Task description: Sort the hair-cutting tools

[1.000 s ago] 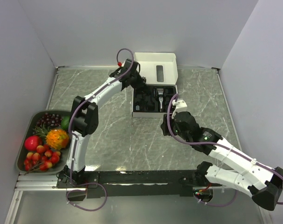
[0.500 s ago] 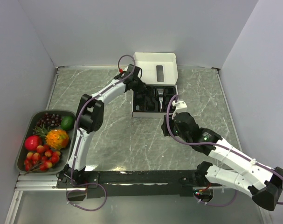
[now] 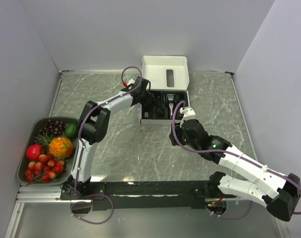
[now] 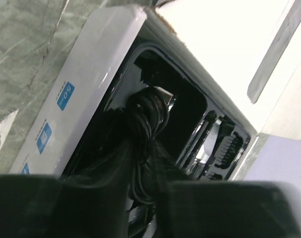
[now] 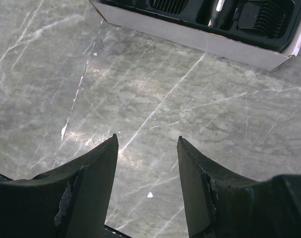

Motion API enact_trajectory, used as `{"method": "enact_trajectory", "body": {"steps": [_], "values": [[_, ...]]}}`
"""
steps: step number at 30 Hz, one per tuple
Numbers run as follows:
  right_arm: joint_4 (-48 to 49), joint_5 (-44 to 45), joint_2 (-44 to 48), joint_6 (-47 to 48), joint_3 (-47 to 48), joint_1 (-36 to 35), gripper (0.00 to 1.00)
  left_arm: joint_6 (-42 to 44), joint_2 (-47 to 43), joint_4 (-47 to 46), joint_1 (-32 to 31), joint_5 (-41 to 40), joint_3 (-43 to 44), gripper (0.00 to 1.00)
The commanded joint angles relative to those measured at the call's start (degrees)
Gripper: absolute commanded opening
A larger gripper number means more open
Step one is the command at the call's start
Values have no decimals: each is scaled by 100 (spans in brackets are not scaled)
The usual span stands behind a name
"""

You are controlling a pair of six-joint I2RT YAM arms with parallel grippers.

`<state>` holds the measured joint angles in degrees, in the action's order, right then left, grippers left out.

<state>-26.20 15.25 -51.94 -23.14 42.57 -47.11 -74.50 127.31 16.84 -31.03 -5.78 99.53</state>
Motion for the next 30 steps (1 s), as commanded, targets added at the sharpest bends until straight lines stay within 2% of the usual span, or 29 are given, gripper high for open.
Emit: {"method": "enact_trajectory", "body": {"steps": [1,3,5,11,18,22,25,26,30], "values": [[185,-39,35,-33,-64,-52,61,-196,-171,-190,-53,-81,58,38],[176,-30,35,-42,-73,-44,63,-188,-197,-234,-53,-37,76,49],[176,-22,44,-42,-73,-52,64,-161,-232,-339,-61,-11,76,54],[159,13,-18,2,50,-44,65,40,-619,-480,-61,-28,67,57],[45,672,-280,20,549,26,70,532,-1496,-296,-53,33,41,57],[62,629,-571,81,998,517,71,989,-2033,-155,-53,-37,-170,60],[185,331,-826,108,1323,1202,72,1341,-2402,-6,-18,-168,-354,65],[150,139,-896,38,1429,1639,72,1420,-2490,-5,17,-247,-433,68],[457,-31,-1255,-392,1745,2397,73,1728,-2825,-102,254,-345,-898,73]]}}
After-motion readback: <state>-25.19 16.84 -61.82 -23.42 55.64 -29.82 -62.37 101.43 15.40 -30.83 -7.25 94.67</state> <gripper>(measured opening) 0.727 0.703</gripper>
